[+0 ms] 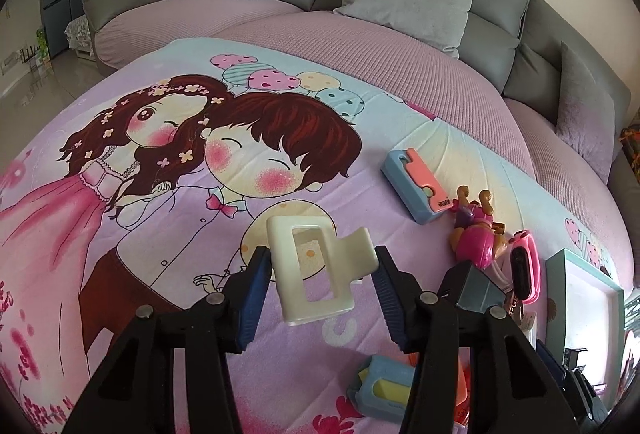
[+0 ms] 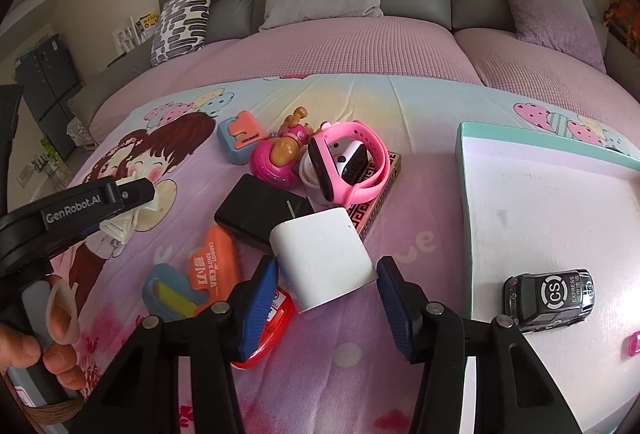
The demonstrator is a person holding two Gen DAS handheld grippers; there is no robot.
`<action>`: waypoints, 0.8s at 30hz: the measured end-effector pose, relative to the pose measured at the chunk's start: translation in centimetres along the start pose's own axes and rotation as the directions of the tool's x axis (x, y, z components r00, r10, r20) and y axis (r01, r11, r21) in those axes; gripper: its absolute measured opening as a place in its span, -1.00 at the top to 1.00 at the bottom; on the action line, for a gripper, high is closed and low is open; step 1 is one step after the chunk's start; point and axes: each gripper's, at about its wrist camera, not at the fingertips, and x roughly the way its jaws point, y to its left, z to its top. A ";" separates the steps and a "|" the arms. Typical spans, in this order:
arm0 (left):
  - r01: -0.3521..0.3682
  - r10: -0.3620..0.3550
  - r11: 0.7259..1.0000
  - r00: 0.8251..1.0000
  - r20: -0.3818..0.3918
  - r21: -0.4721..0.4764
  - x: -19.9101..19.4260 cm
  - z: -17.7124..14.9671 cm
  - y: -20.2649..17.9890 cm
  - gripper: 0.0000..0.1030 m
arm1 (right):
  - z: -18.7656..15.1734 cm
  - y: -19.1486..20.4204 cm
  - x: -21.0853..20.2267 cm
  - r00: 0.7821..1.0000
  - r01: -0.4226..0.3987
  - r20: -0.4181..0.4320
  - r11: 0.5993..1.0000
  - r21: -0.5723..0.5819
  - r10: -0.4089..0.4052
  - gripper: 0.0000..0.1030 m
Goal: Organize rigid objects
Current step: 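Grasp the white charger cube with the right tool while the left grasps the cream hair clip, then carry the charger cube and hair clip over the tray with both tools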
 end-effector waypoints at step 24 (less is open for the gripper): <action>0.027 -0.032 0.998 0.995 0.090 0.057 -4.6 1.1 -2.2 -0.03 | 1.3 -1.0 -5.0 0.991 -0.036 0.132 0.999 0.020 0.033 0.05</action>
